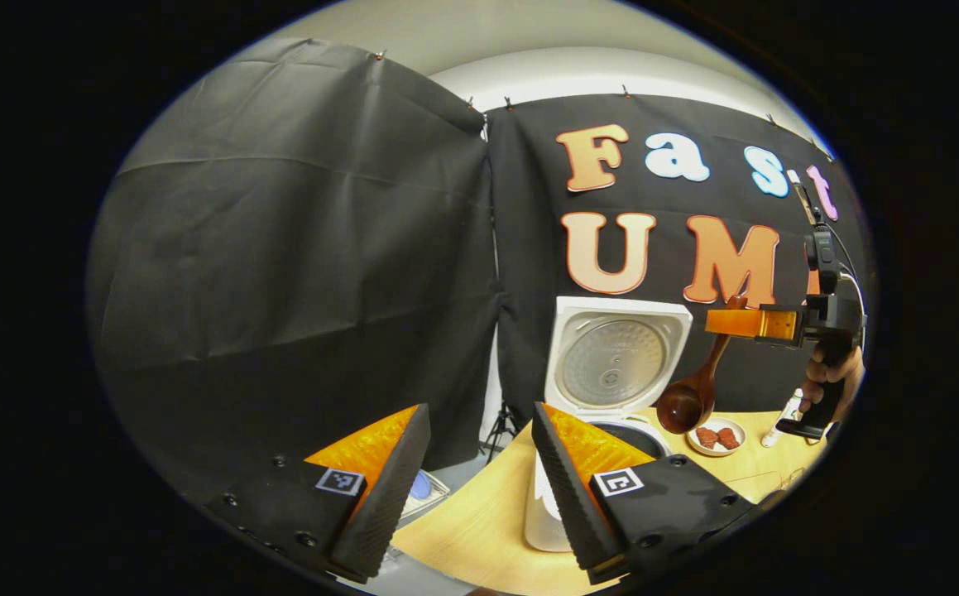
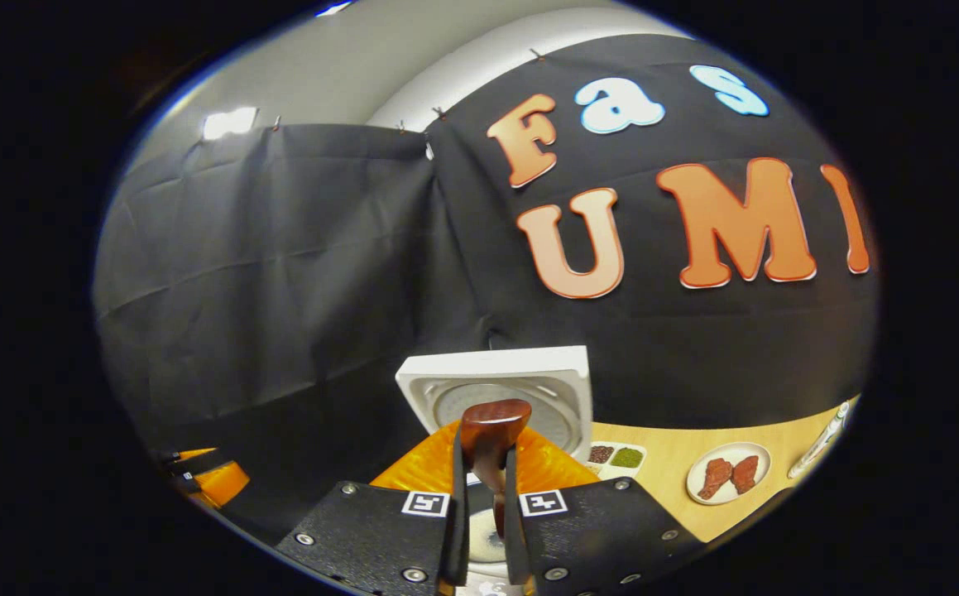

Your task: Close the left gripper, press the button to open the rice cooker; take a wooden spoon from the chopstick holder with the right hand, scoop a spoonful of rice and pour it into the rice cooker, then put the wooden spoon back into the chopstick holder.

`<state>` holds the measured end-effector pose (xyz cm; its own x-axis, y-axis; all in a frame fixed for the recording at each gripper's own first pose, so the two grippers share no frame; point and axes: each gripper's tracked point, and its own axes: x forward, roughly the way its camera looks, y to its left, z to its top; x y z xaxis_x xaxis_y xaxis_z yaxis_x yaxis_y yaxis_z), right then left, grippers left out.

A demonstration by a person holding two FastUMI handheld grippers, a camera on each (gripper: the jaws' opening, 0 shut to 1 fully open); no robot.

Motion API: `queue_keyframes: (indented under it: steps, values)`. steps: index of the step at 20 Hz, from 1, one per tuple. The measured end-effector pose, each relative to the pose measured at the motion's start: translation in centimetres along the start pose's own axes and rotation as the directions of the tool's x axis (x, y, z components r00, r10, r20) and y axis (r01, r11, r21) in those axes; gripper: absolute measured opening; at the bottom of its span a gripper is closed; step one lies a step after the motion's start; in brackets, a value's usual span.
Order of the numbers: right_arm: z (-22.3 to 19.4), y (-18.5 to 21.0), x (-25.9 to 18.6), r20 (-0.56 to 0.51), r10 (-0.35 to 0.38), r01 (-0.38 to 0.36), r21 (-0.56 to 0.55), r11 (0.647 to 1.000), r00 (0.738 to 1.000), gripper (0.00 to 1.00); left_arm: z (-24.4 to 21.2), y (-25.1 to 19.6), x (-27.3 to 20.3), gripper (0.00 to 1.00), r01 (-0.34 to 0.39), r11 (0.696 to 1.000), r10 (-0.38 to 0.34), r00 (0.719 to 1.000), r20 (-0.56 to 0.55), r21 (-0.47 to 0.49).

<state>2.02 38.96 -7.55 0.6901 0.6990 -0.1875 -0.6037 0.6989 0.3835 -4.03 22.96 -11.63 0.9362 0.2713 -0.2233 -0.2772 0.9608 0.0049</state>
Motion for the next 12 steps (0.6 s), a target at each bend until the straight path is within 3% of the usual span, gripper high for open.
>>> queue_keyframes:
  steps: [2, 3, 7, 12]
  values:
    - [1.2, -2.7, -2.1, 0.022, -0.044, 0.043, 0.04, 0.998, 0.999, 0.22, 0.2, -2.2, 0.3, 0.86, 0.033, 0.999, -0.033, 0.999, 0.002, 0.01]
    - [1.7, -4.2, -3.2, 0.033, -0.065, 0.063, 0.055, 0.996, 0.997, 0.17, 0.3, -3.2, 0.2, 0.86, 0.049, 0.999, -0.049, 0.999, 0.004, 0.015]
    - [3.2, -10.6, -8.4, 0.059, -0.184, 0.178, 0.096, 0.979, 0.981, 0.17, 0.4, -7.7, 0.4, 0.86, 0.125, 0.992, -0.125, 0.992, 0.003, 0.031]
    - [2.2, -18.6, -16.6, 0.047, -0.372, 0.366, 0.101, 0.925, 0.927, 0.17, 0.5, -11.4, 0.6, 0.89, 0.178, 0.983, -0.178, 0.984, -0.004, 0.043]
